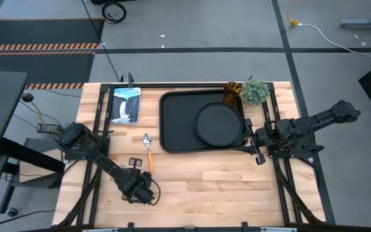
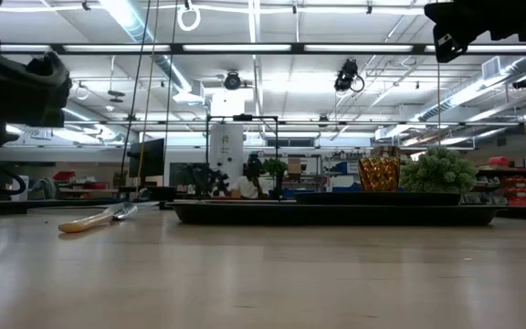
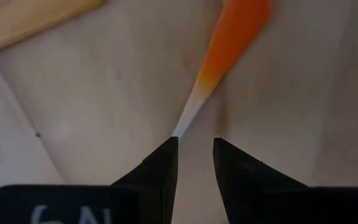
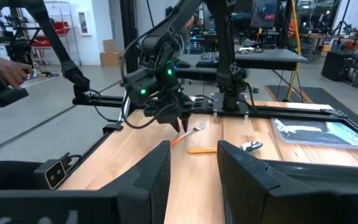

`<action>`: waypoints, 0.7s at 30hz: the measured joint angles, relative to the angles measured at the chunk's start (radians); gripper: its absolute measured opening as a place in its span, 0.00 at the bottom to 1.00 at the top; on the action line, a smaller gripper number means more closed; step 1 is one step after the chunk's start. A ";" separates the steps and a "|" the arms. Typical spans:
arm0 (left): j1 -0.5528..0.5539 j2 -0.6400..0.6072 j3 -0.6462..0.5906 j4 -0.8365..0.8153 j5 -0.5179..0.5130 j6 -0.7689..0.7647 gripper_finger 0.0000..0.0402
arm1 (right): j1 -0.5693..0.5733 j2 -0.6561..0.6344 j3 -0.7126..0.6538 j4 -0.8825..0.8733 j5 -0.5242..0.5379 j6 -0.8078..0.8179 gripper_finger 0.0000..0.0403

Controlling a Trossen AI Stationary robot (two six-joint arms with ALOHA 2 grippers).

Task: Pick and place plate/cup/fork/spoon on tray
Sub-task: Put the orange fork to the left of the black plate on the black tray

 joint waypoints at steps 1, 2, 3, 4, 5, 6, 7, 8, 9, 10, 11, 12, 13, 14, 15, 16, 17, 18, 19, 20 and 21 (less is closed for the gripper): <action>-0.005 0.000 0.000 -0.013 -0.012 0.005 0.27 | 0.000 0.004 0.000 0.003 0.000 0.000 0.34; -0.009 0.000 0.000 -0.023 -0.026 0.006 0.27 | 0.000 0.007 0.000 0.011 0.000 0.000 0.34; -0.011 0.000 0.000 -0.026 -0.036 0.005 0.27 | 0.000 0.012 0.000 0.018 0.000 0.000 0.34; -0.011 0.000 0.000 -0.027 -0.040 0.004 0.27 | 0.000 0.016 0.000 0.023 0.000 0.000 0.34; -0.011 0.000 0.000 -0.030 -0.046 0.004 0.27 | 0.000 0.020 0.000 0.028 0.000 0.000 0.34; -0.015 0.000 0.000 -0.033 -0.048 0.004 0.27 | 0.000 0.025 0.000 0.035 0.000 0.000 0.34; -0.018 0.000 -0.004 -0.030 -0.050 0.006 0.27 | 0.000 0.029 0.000 0.039 0.000 0.000 0.34; -0.020 -0.001 -0.013 -0.017 -0.052 0.009 0.27 | 0.000 0.034 0.000 0.040 0.000 0.000 0.34; -0.024 -0.001 -0.027 -0.001 -0.048 0.008 0.27 | 0.000 0.039 0.000 0.045 0.001 0.000 0.34; -0.027 -0.001 -0.044 0.013 -0.048 0.009 0.27 | 0.000 0.042 0.000 0.047 0.001 0.000 0.34; -0.032 -0.004 -0.053 0.024 -0.049 0.019 0.27 | 0.000 0.045 0.000 0.046 0.000 0.000 0.34; -0.035 -0.007 -0.062 0.031 -0.048 0.029 0.27 | 0.000 0.050 0.000 0.049 0.000 0.000 0.34; -0.038 -0.008 -0.064 0.034 -0.047 0.044 0.27 | 0.000 0.052 0.000 0.049 0.001 0.000 0.34; -0.038 -0.008 -0.067 0.037 -0.047 0.057 0.27 | 0.000 0.057 0.000 0.048 0.000 0.000 0.34; -0.036 -0.008 -0.067 0.042 -0.047 0.071 0.27 | 0.000 0.060 0.000 0.048 0.001 0.000 0.34; -0.033 -0.008 -0.067 0.047 -0.047 0.079 0.27 | 0.000 0.063 0.000 0.051 0.001 0.000 0.34; -0.031 -0.012 -0.068 0.050 -0.047 0.087 0.27 | 0.000 0.065 0.000 0.055 0.001 0.000 0.34; -0.029 -0.017 -0.069 0.050 -0.044 0.097 0.27 | 0.000 0.067 0.000 0.058 0.000 0.000 0.34; -0.026 -0.018 -0.069 0.051 -0.040 0.104 0.27 | 0.000 0.071 0.000 0.067 0.001 0.000 0.34; -0.023 -0.018 -0.069 0.051 -0.035 0.110 0.27 | 0.000 0.073 0.000 0.074 0.000 0.000 0.34; -0.019 -0.018 -0.069 0.050 -0.028 0.113 0.27 | 0.000 0.075 0.000 0.080 0.000 0.000 0.34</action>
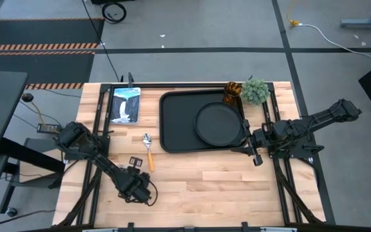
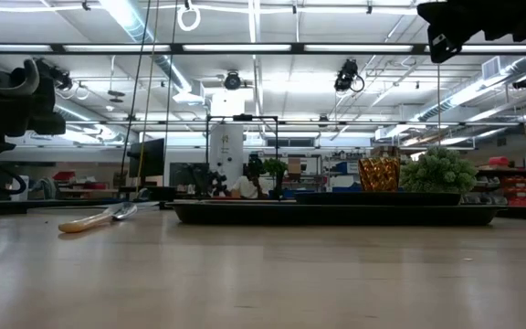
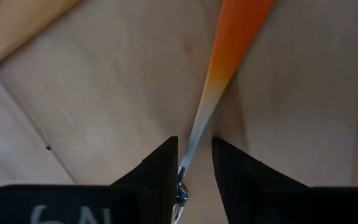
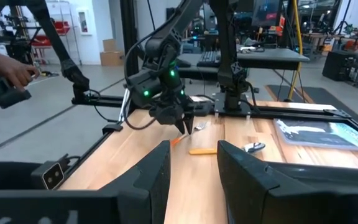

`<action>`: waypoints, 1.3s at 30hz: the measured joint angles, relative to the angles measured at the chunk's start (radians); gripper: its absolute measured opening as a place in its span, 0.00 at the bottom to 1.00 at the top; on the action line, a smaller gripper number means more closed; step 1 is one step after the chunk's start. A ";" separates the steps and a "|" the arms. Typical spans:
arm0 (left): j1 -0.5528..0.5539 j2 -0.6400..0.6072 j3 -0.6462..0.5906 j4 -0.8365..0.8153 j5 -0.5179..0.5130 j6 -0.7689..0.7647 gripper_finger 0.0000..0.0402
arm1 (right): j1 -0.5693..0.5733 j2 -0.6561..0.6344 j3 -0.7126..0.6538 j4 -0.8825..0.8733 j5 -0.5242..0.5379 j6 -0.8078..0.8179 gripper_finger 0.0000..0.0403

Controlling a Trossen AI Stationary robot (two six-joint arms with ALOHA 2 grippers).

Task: Pick and place plate/cup/fork/spoon on tray
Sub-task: Put the orange fork to the left of the black plate on the black tray

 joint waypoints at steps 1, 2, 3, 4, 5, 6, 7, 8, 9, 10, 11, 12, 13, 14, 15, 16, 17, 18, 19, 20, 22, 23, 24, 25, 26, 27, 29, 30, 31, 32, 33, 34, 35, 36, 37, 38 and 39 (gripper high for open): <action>0.002 0.000 0.000 -0.003 0.007 0.003 0.27 | 0.000 0.004 0.000 0.010 0.000 0.000 0.34; 0.002 0.000 0.000 -0.003 0.018 0.014 0.27 | 0.000 0.007 0.000 0.014 0.000 0.000 0.34; 0.004 0.000 0.000 -0.002 0.027 0.029 0.27 | 0.000 0.009 0.000 0.017 0.000 0.000 0.34; 0.008 0.000 0.000 0.005 0.034 0.047 0.27 | 0.000 0.013 0.000 0.019 0.000 -0.001 0.34; 0.013 0.000 -0.001 0.012 0.041 0.061 0.27 | 0.000 0.016 0.000 0.022 0.000 -0.002 0.34; 0.020 -0.002 -0.004 0.019 0.049 0.069 0.27 | 0.000 0.019 0.000 0.026 0.000 -0.002 0.34; 0.027 -0.005 -0.008 0.024 0.059 0.076 0.27 | 0.000 0.022 0.000 0.027 0.000 -0.002 0.34; 0.035 -0.007 -0.012 0.028 0.072 0.087 0.27 | 0.000 0.025 0.000 0.026 0.000 -0.002 0.34; 0.043 -0.008 -0.016 0.031 0.088 0.098 0.27 | 0.000 0.028 0.000 0.027 0.000 -0.002 0.34; 0.054 -0.008 -0.021 0.037 0.107 0.109 0.26 | 0.000 0.032 0.000 0.026 0.000 -0.002 0.34; 0.064 -0.009 -0.025 0.043 0.125 0.122 0.24 | 0.000 0.035 0.000 0.026 0.000 -0.001 0.34; 0.074 -0.009 -0.026 0.046 0.141 0.134 0.23 | 0.000 0.038 0.000 0.026 0.000 -0.001 0.34; 0.081 -0.009 -0.026 0.046 0.153 0.150 0.20 | 0.000 0.043 0.000 0.027 0.000 -0.001 0.34; 0.087 -0.008 -0.026 0.046 0.161 0.165 0.18 | 0.000 0.047 0.000 0.026 0.000 -0.001 0.34; 0.093 -0.008 -0.026 0.048 0.166 0.176 0.15 | 0.000 0.050 0.000 0.025 0.000 -0.001 0.34; 0.100 -0.008 -0.026 0.049 0.174 0.184 0.12 | 0.000 0.054 0.000 0.026 0.000 -0.001 0.34; 0.105 -0.008 -0.026 0.049 0.183 0.197 0.09 | 0.000 0.057 0.000 0.027 0.000 -0.001 0.34; 0.109 -0.008 -0.026 0.050 0.190 0.203 0.06 | 0.000 0.061 0.000 0.027 0.000 -0.001 0.34; 0.112 -0.008 -0.027 0.051 0.194 0.207 0.04 | 0.000 0.063 0.000 0.026 0.000 0.000 0.34; 0.113 -0.008 -0.027 0.053 0.196 0.208 0.03 | 0.000 0.066 0.000 0.027 0.000 0.000 0.34; 0.113 -0.007 -0.026 0.052 0.197 0.208 0.03 | 0.000 0.070 0.000 0.027 0.000 0.000 0.34; 0.113 -0.007 -0.023 0.052 0.196 0.208 0.04 | 0.000 0.072 0.000 0.028 0.000 0.000 0.34; 0.113 -0.008 -0.017 0.045 0.195 0.210 0.05 | 0.000 0.073 0.000 0.026 0.000 0.000 0.34; 0.112 -0.008 -0.007 0.035 0.190 0.212 0.05 | 0.000 0.072 0.000 0.027 0.000 0.000 0.34; 0.111 -0.008 0.002 0.025 0.184 0.212 0.05 | 0.000 0.072 0.000 0.027 0.000 0.000 0.34; 0.111 -0.006 0.023 0.019 0.183 0.215 0.05 | 0.000 0.072 0.000 0.028 0.000 0.000 0.34; 0.112 -0.014 0.073 -0.009 0.158 0.241 0.04 | 0.000 0.072 0.000 0.034 0.000 0.000 0.34; 0.112 -0.017 0.099 -0.043 0.142 0.264 0.03 | 0.000 0.073 0.000 0.046 0.000 -0.002 0.34; 0.114 -0.017 0.128 -0.076 0.109 0.295 0.03 | 0.000 0.073 0.000 0.054 0.000 -0.005 0.34; 0.117 -0.016 0.155 -0.102 0.076 0.328 0.03 | 0.000 0.073 0.000 0.058 0.000 -0.009 0.34; 0.123 -0.016 0.186 -0.117 0.036 0.364 0.03 | 0.000 0.074 0.000 0.065 0.000 -0.015 0.34; 0.129 -0.017 0.214 -0.130 -0.009 0.403 0.03 | 0.000 0.073 0.000 0.071 0.000 -0.017 0.34; 0.138 -0.017 0.241 -0.140 -0.052 0.441 0.04 | 0.000 0.072 0.000 0.071 0.000 -0.017 0.34; 0.148 -0.017 0.264 -0.154 -0.098 0.484 0.04 | 0.000 0.071 0.000 0.071 0.000 -0.018 0.34; 0.160 -0.017 0.285 -0.170 -0.142 0.532 0.04 | 0.000 0.071 0.000 0.071 0.000 -0.017 0.34; 0.174 -0.017 0.305 -0.178 -0.181 0.584 0.04 | -0.001 0.070 0.000 0.071 0.000 -0.016 0.34; 0.189 -0.017 0.324 -0.174 -0.211 0.635 0.04 | 0.000 0.069 0.000 0.071 0.000 -0.011 0.34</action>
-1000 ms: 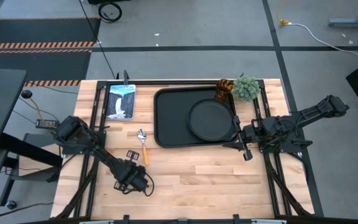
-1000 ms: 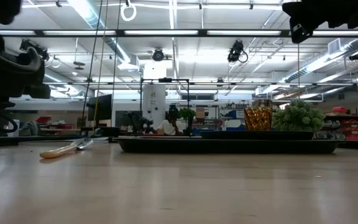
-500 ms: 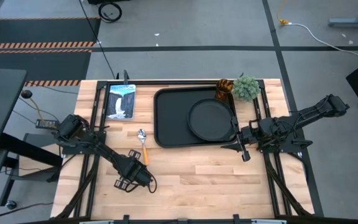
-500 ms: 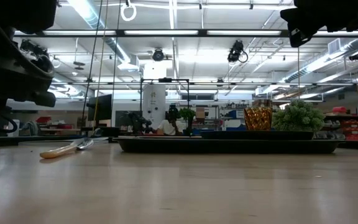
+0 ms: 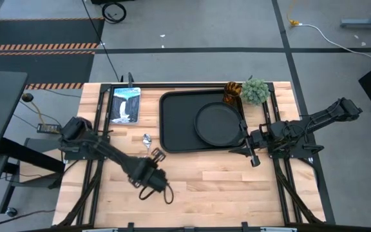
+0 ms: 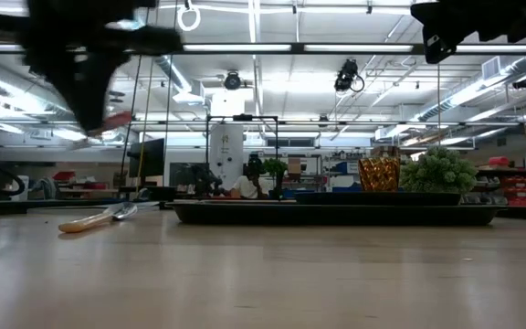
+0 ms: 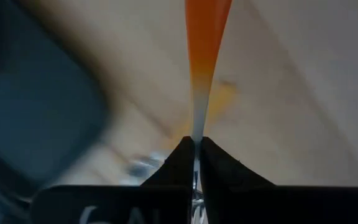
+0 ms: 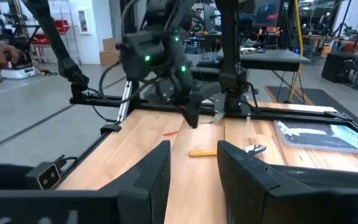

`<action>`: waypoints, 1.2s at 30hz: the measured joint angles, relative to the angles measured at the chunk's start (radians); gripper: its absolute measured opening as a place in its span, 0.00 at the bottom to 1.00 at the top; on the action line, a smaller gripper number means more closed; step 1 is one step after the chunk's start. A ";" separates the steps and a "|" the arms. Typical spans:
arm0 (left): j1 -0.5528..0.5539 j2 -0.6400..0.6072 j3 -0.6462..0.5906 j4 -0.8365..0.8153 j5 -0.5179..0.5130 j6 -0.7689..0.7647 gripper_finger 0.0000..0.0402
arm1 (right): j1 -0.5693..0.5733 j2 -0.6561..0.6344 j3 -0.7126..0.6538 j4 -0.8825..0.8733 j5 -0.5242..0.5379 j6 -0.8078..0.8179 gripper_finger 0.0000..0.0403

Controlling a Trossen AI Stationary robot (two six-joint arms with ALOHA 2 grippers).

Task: Pick and place plate/cup/fork/spoon on tray
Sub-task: Put the orange fork to the left of the black plate on the black tray

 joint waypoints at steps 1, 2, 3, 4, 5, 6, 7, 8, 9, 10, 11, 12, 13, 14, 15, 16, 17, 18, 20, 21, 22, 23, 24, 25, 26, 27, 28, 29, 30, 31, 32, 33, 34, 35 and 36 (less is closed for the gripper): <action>0.018 0.000 0.015 0.007 -0.025 0.054 0.04 | 0.000 -0.001 0.000 0.001 0.000 0.008 0.34; 0.037 0.000 0.027 0.011 -0.043 0.104 0.04 | 0.000 -0.002 0.000 0.001 0.004 0.012 0.34; 0.059 0.000 0.033 0.011 -0.057 0.154 0.04 | 0.000 -0.005 0.000 0.000 0.010 0.014 0.34; 0.081 0.000 0.039 0.014 -0.069 0.204 0.04 | 0.000 -0.009 0.000 0.004 0.018 0.015 0.34; 0.106 0.000 0.041 0.025 -0.079 0.258 0.04 | 0.000 -0.014 0.000 0.007 0.029 0.020 0.34; 0.130 0.000 0.042 0.045 -0.088 0.314 0.04 | 0.000 -0.019 0.000 0.007 0.039 0.029 0.34; 0.154 0.000 0.042 0.062 -0.094 0.371 0.04 | 0.000 -0.023 0.000 0.008 0.051 0.042 0.34; 0.179 0.000 0.042 0.073 -0.098 0.425 0.04 | 0.000 -0.028 0.000 0.007 0.062 0.055 0.34; 0.205 0.000 0.042 0.089 -0.098 0.479 0.04 | 0.000 -0.032 0.000 0.008 0.069 0.072 0.34; 0.230 0.000 0.042 0.111 -0.098 0.534 0.04 | 0.000 -0.035 0.000 0.009 0.072 0.092 0.34; 0.255 0.000 0.042 0.132 -0.099 0.592 0.04 | 0.000 -0.035 0.000 0.009 0.075 0.111 0.34; 0.281 0.000 0.042 0.148 -0.099 0.648 0.04 | 0.000 -0.035 0.000 0.008 0.079 0.128 0.34; 0.308 0.000 0.042 0.169 -0.098 0.707 0.04 | 0.000 -0.035 0.000 0.008 0.080 0.144 0.34; 0.334 0.000 0.042 0.199 -0.096 0.767 0.04 | 0.000 -0.035 0.000 0.009 0.082 0.156 0.34; 0.360 0.000 0.042 0.230 -0.091 0.821 0.04 | 0.000 -0.035 0.000 0.009 0.082 0.168 0.34; 0.385 0.000 0.042 0.259 -0.079 0.874 0.04 | 0.000 -0.035 0.000 0.012 0.082 0.176 0.34; 0.410 0.000 0.042 0.289 -0.061 0.924 0.04 | 0.000 -0.035 0.000 0.017 0.082 0.179 0.34; 0.434 0.000 0.042 0.321 -0.042 0.968 0.04 | 0.000 -0.035 0.000 0.024 0.082 0.179 0.34; 0.477 0.006 0.043 0.381 -0.005 1.048 0.04 | 0.000 -0.035 0.000 0.044 0.082 0.180 0.34; 0.496 0.013 0.043 0.414 0.004 1.089 0.04 | 0.000 -0.035 0.000 0.053 0.082 0.182 0.34; 0.512 0.018 0.043 0.440 0.013 1.125 0.04 | 0.000 -0.035 0.000 0.063 0.082 0.187 0.34; 0.528 0.027 0.043 0.454 0.019 1.168 0.04 | 0.000 -0.036 0.000 0.072 0.082 0.195 0.34; 0.541 0.039 0.043 0.484 0.024 1.213 0.04 | 0.000 -0.036 0.000 0.079 0.082 0.199 0.34; 0.554 0.051 0.043 0.518 0.028 1.253 0.04 | 0.000 -0.036 0.000 0.082 0.082 0.204 0.34; 0.565 0.067 0.043 0.529 0.032 1.293 0.04 | 0.000 -0.036 0.000 0.086 0.082 0.205 0.34; 0.576 0.086 0.043 0.537 0.031 1.329 0.04 | 0.001 -0.032 0.000 0.098 0.082 0.207 0.34; 0.584 0.104 0.043 0.555 0.033 1.359 0.04 | 0.000 -0.032 0.000 0.102 0.085 0.215 0.34; 0.592 0.124 0.043 0.569 0.032 1.393 0.04 | 0.001 -0.032 0.000 0.099 0.087 0.222 0.34; 0.600 0.139 0.043 0.570 0.031 1.429 0.04 | 0.001 -0.027 0.000 0.105 0.088 0.229 0.34; 0.607 0.153 0.043 0.566 0.030 1.457 0.04 | 0.001 -0.026 0.000 0.109 0.090 0.238 0.34; 0.614 0.171 0.042 0.569 0.027 1.481 0.05 | 0.001 -0.024 0.000 0.104 0.090 0.244 0.34; 0.622 0.183 0.043 0.581 0.027 1.497 0.05 | 0.001 -0.022 0.000 0.106 0.089 0.250 0.34; 0.629 0.197 0.043 0.577 0.027 1.501 0.05 | 0.001 -0.018 0.000 0.109 0.090 0.255 0.34; 0.636 0.209 0.042 0.579 0.026 1.501 0.05 | 0.001 -0.016 0.000 0.108 0.090 0.258 0.34; 0.643 0.216 0.043 0.588 0.026 1.500 0.05 | 0.001 -0.015 0.000 0.106 0.090 0.258 0.34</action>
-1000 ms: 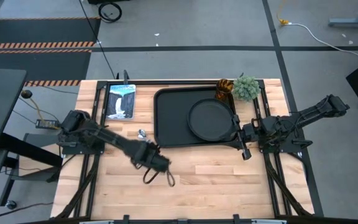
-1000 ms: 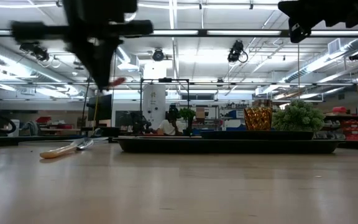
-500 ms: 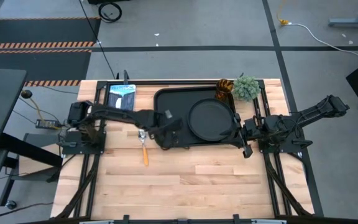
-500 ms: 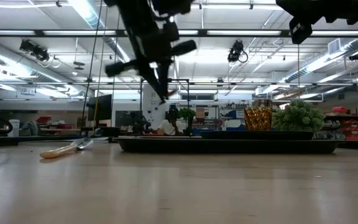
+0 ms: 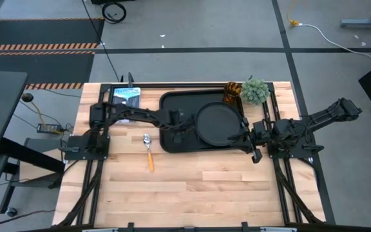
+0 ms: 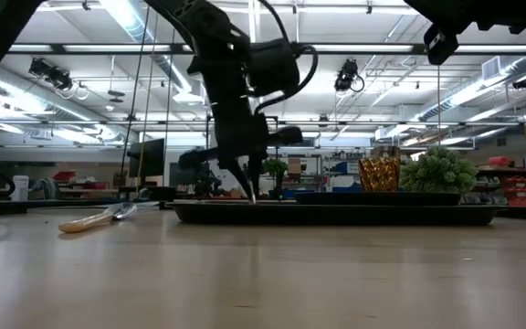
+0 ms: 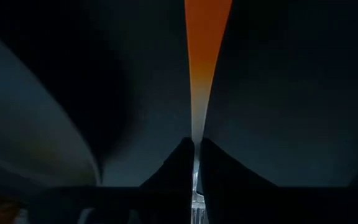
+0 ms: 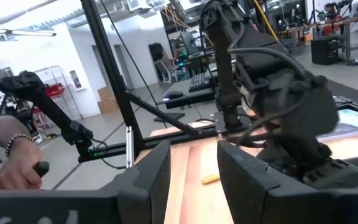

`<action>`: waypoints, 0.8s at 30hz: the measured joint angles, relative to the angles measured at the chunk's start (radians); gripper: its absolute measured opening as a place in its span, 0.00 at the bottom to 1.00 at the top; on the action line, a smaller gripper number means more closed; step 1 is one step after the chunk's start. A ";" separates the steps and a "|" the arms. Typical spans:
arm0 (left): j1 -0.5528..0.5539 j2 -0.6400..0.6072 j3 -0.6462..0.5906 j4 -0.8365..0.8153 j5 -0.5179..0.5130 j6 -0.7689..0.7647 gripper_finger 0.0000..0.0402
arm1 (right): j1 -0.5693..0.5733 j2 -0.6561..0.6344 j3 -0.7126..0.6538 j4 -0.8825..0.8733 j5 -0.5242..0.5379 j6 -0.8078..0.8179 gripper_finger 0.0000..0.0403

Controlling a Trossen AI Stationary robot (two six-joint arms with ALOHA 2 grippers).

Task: Pick and place plate/cup/fork/spoon on tray
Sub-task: Put the orange fork to the left of the black plate on the black tray

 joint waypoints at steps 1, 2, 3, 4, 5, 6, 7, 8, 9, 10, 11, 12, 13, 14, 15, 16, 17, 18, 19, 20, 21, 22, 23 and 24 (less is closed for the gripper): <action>0.006 0.005 0.000 -0.005 0.002 -0.002 0.05 | 0.000 0.001 0.000 0.000 0.000 0.001 0.34; 0.011 0.011 0.000 0.000 0.003 -0.009 0.05 | 0.000 0.005 0.000 0.005 0.000 0.006 0.34; 0.016 0.016 0.001 0.015 0.004 -0.021 0.05 | 0.000 0.005 0.000 0.005 0.002 0.009 0.34; 0.022 0.019 0.001 0.007 0.006 -0.029 0.05 | 0.000 0.007 0.000 0.001 0.004 0.010 0.34; 0.027 0.019 0.000 -0.013 0.011 -0.036 0.05 | 0.000 0.011 0.000 0.005 0.005 0.011 0.34; 0.030 0.020 -0.001 -0.010 0.021 -0.049 0.05 | 0.000 0.013 0.000 0.006 0.009 0.014 0.34; 0.034 0.024 0.001 0.000 0.028 -0.053 0.05 | 0.000 0.013 0.000 0.001 0.013 0.015 0.34; 0.037 0.026 0.001 -0.002 0.033 -0.058 0.05 | 0.000 0.015 0.000 0.001 0.015 0.015 0.34; 0.039 0.027 0.000 -0.010 0.035 -0.069 0.05 | 0.000 0.020 0.000 0.007 0.016 0.015 0.34; 0.040 0.028 -0.001 -0.007 0.037 -0.078 0.06 | 0.000 0.022 0.000 0.007 0.020 0.015 0.34; 0.041 0.033 0.001 0.002 0.041 -0.080 0.06 | 0.000 0.023 0.000 0.002 0.022 0.015 0.34; 0.044 0.038 0.002 0.006 0.049 -0.080 0.06 | 0.000 0.025 0.000 0.004 0.023 0.015 0.34; 0.044 0.041 0.001 -0.001 0.054 -0.082 0.07 | 0.000 0.027 0.000 0.007 0.026 0.015 0.34; 0.045 0.044 -0.001 -0.006 0.054 -0.087 0.08 | 0.000 0.028 0.000 0.006 0.028 0.015 0.34; 0.045 0.050 0.000 0.000 0.054 -0.089 0.09 | 0.000 0.029 0.000 0.004 0.030 0.015 0.34; 0.045 0.055 0.001 0.009 0.054 -0.091 0.11 | 0.000 0.029 0.000 0.005 0.030 0.016 0.34; 0.045 0.057 0.001 0.006 0.053 -0.097 0.12 | 0.000 0.029 0.000 0.006 0.030 0.015 0.34; 0.045 0.057 0.001 0.004 0.053 -0.104 0.14 | 0.000 0.029 0.000 0.006 0.030 0.016 0.34; 0.045 0.057 0.001 0.005 0.054 -0.107 0.16 | 0.000 0.029 0.000 0.005 0.030 0.016 0.34; 0.044 0.057 0.001 0.005 0.054 -0.107 0.18 | 0.000 0.029 0.000 0.005 0.030 0.015 0.34; 0.044 0.057 0.001 0.006 0.053 -0.107 0.20 | 0.000 0.029 0.000 0.006 0.030 0.015 0.34; 0.044 0.056 0.001 0.006 0.050 -0.110 0.22 | 0.000 0.029 0.000 0.006 0.030 0.016 0.34; 0.044 0.055 0.001 0.005 0.044 -0.113 0.24 | 0.000 0.029 0.000 0.005 0.030 0.016 0.34; 0.041 0.054 0.001 0.005 0.031 -0.124 0.26 | 0.000 0.029 0.000 0.005 0.030 0.016 0.34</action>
